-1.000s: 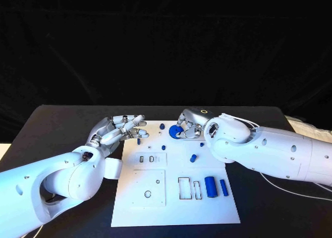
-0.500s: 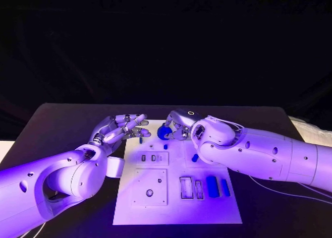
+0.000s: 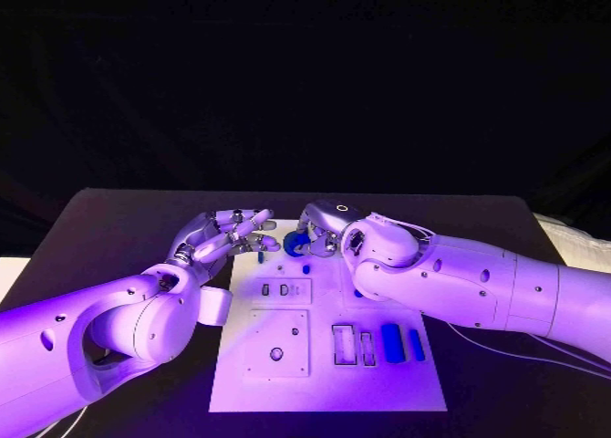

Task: Assemble the parts on the task board

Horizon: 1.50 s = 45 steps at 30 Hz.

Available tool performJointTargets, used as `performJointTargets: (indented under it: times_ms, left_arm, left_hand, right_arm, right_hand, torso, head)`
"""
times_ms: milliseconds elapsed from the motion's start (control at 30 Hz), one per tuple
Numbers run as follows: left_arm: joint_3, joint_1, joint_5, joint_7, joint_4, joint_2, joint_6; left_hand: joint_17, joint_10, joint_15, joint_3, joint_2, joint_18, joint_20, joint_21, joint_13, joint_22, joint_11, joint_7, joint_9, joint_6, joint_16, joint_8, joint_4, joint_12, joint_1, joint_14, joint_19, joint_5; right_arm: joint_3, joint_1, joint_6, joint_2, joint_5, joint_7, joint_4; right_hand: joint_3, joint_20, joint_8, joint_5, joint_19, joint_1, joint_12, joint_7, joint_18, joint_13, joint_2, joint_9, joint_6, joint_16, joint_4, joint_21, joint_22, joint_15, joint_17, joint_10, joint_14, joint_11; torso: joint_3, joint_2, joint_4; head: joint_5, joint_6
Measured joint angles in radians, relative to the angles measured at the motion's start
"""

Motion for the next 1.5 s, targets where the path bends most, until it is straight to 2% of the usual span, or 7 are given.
performJointTargets:
  times_ms: [133, 433, 500, 933, 1233, 1400, 1500]
  left_arm:
    - [0.000, 0.000, 0.000, -0.001, 0.000, 0.000, 0.000]
    - [0.000, 0.000, 0.000, -0.003, 0.001, 0.000, 0.002]
    - [0.000, 0.000, 0.000, -0.004, 0.001, -0.001, 0.002]
    - [0.000, 0.000, 0.000, -0.007, 0.001, -0.002, 0.003]
    - [0.000, 0.000, 0.000, -0.008, 0.000, -0.002, 0.003]
    - [0.000, 0.000, 0.000, -0.009, -0.003, -0.003, 0.003]
    - [0.000, 0.000, 0.000, -0.009, -0.008, -0.004, 0.003]
  left_hand:
    - [0.000, 0.000, 0.000, 0.000, 0.000, 0.000, 0.000, 0.000, 0.000, 0.000, 0.000, 0.000, 0.000, 0.000, 0.000, 0.000, 0.000, 0.000, 0.000, 0.000, 0.000, 0.000]
    - [0.000, 0.000, 0.000, 0.000, 0.000, 0.000, 0.000, 0.000, 0.000, 0.000, 0.000, 0.000, 0.000, 0.000, 0.000, 0.000, 0.000, 0.000, 0.000, 0.000, 0.000, 0.000]
    - [0.000, 0.000, 0.000, 0.000, 0.000, 0.000, 0.000, 0.000, 0.000, 0.000, 0.000, 0.000, 0.000, 0.000, 0.000, 0.000, 0.000, 0.000, 0.000, 0.000, 0.000, 0.000]
    - [0.000, 0.000, 0.000, 0.000, 0.000, 0.000, 0.000, 0.000, 0.000, 0.000, 0.000, 0.000, 0.000, 0.000, 0.000, 0.000, 0.000, 0.000, 0.000, 0.000, 0.000, 0.000]
    - [0.002, 0.000, 0.000, 0.003, 0.004, 0.000, 0.000, 0.000, 0.000, -0.001, 0.000, 0.000, 0.000, 0.000, 0.000, 0.000, -0.003, 0.000, 0.004, 0.000, 0.000, 0.000]
    - [0.004, 0.000, 0.000, 0.003, 0.004, 0.000, 0.000, 0.000, 0.000, -0.001, 0.000, 0.000, 0.000, 0.000, 0.000, 0.000, -0.003, -0.004, 0.004, 0.000, 0.000, 0.000]
    - [0.004, 0.000, 0.000, 0.003, 0.004, 0.000, 0.000, 0.000, 0.000, -0.001, 0.000, 0.000, 0.000, 0.000, 0.000, 0.000, -0.003, -0.004, 0.004, 0.000, 0.000, 0.000]
  right_arm:
    - [0.001, 0.000, -0.002, 0.012, -0.002, 0.002, -0.016]
    - [-0.003, -0.004, -0.002, 0.017, -0.003, 0.000, -0.034]
    - [-0.003, -0.004, 0.000, 0.017, -0.003, 0.000, -0.035]
    - [-0.006, -0.009, 0.018, 0.007, 0.005, 0.000, -0.036]
    - [-0.006, -0.011, 0.010, -0.009, 0.036, 0.005, -0.029]
    - [-0.005, -0.011, -0.073, -0.060, 0.075, 0.034, 0.005]
    - [-0.002, -0.005, -0.123, -0.118, 0.121, 0.078, 0.043]
  right_hand:
    - [0.000, 0.000, -0.008, -0.006, 0.000, -0.009, -0.013, -0.001, 0.000, 0.000, -0.001, 0.000, -0.002, 0.000, 0.000, 0.000, 0.000, 0.000, 0.000, 0.000, 0.000, 0.000]
    - [-0.003, 0.006, -0.048, -0.028, 0.005, -0.037, -0.060, 0.022, 0.001, 0.000, -0.019, -0.017, -0.072, 0.004, 0.011, 0.000, 0.000, 0.008, 0.000, -0.011, 0.000, 0.011]
    - [-0.011, 0.009, -0.048, -0.031, 0.002, -0.040, -0.069, 0.024, 0.001, 0.000, -0.034, -0.019, -0.083, 0.004, 0.012, 0.000, 0.000, 0.015, 0.000, -0.017, 0.000, 0.016]
    - [-0.042, 0.017, -0.048, -0.038, 0.002, -0.068, -0.079, 0.026, 0.001, 0.000, -0.064, -0.020, -0.093, 0.008, 0.042, 0.000, 0.000, 0.015, 0.000, -0.020, 0.000, 0.020]
    - [-0.058, 0.017, -0.048, -0.001, 0.002, -0.139, -0.079, 0.026, 0.001, -0.001, -0.034, -0.016, -0.093, 0.012, 0.123, 0.000, 0.000, 0.015, 0.000, -0.020, 0.000, 0.020]
    - [-0.046, 0.017, -0.048, 0.056, 0.002, -0.129, -0.079, 0.026, 0.001, -0.001, -0.023, -0.015, -0.093, 0.012, 0.121, 0.000, 0.000, 0.015, 0.000, -0.020, 0.000, 0.020]
    - [-0.027, 0.016, -0.048, 0.049, 0.002, -0.094, -0.079, 0.026, 0.001, -0.001, -0.013, -0.015, -0.093, 0.012, 0.101, 0.000, -0.001, 0.015, 0.000, -0.020, 0.000, 0.020]
  torso:
    - [0.0000, 0.000, -0.0010]
    - [0.0007, 0.000, -0.0012]
    - [0.0007, 0.000, -0.0015]
    - [0.0012, 0.000, -0.0025]
    - [0.0018, 0.000, -0.0025]
    - [0.0024, 0.000, -0.0047]
    - [0.0030, -0.001, -0.0070]
  head:
    - [0.001, -0.001]
    - [-0.001, -0.003]
    - [-0.001, -0.003]
    - [-0.003, -0.005]
    - [-0.004, -0.005]
    - [-0.007, 0.002]
    - [-0.008, 0.007]
